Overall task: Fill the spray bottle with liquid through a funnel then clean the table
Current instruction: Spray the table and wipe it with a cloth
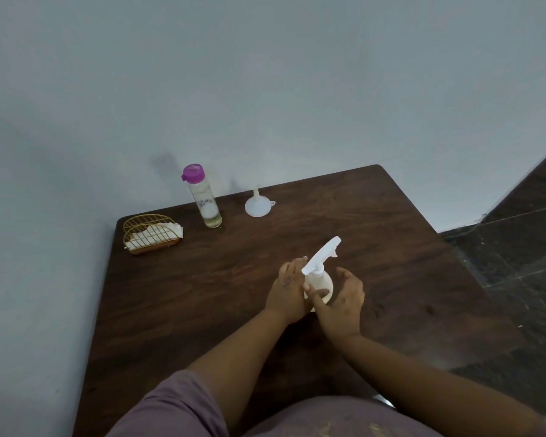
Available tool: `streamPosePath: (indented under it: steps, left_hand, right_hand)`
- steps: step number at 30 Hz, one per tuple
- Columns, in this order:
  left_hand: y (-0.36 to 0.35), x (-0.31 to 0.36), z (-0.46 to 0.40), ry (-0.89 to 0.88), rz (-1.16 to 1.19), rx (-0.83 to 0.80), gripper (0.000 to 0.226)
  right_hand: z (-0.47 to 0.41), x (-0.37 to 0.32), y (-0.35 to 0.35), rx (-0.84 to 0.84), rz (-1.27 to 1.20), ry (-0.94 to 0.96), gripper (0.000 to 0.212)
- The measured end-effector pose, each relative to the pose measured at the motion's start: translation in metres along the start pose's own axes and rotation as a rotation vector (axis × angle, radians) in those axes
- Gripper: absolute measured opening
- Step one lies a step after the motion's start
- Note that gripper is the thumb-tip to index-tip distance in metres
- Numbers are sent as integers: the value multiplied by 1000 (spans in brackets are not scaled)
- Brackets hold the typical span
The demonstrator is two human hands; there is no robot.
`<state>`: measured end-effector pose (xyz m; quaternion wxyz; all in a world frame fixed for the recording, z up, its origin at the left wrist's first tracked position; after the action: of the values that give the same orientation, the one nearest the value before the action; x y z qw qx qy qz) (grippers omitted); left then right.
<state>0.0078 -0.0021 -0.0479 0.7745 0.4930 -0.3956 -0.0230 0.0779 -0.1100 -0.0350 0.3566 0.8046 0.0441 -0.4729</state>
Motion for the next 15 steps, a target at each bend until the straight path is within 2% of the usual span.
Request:
streamPosePath:
  steps: [2,3,4,6,8,11,13,15]
  left_hand:
    - [-7,2,-3,-22,-123,-99,72]
    - [-10,3,-2,-69,-202,-126,69]
    - [-12,3,-2,-107,-243,-129,66]
    - [-10,4,3,-76,-111,-118,62]
    - [-7,0,5,40,10,-131,69]
    - [-8,-3,5,194,70,-252,86]
    - [-10,-2,8,224,90,-331,99]
    - [-13,3,14,201,76,-382,108]
  right_hand:
    - [-7,-7,0,-41,-49,44,94]
    - [-14,-11,-1,-87,-71,62,93]
    - [-22,-14,-3,-136,-88,73,87]
    - [-34,-16,-4,-221,-101,93,70]
    - [-40,-17,-3,-257,-76,127,59]
    - [-45,-15,5,-283,-68,115,54]
    - [-48,-14,11,-288,-92,110,53]
    - [-48,-10,19,-279,-157,89,39]
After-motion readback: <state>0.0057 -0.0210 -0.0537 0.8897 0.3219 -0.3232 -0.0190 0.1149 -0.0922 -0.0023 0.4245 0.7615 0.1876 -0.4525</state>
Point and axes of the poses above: each hand's wrist, its own z-axis away from the middle knuckle, its own y-axis out of the back of the hand, x = y × z, the point moved 2 cm from there along -z, towards the middle knuckle, and after that the axes turned 13 degrees about y, right-handed, at the moved point
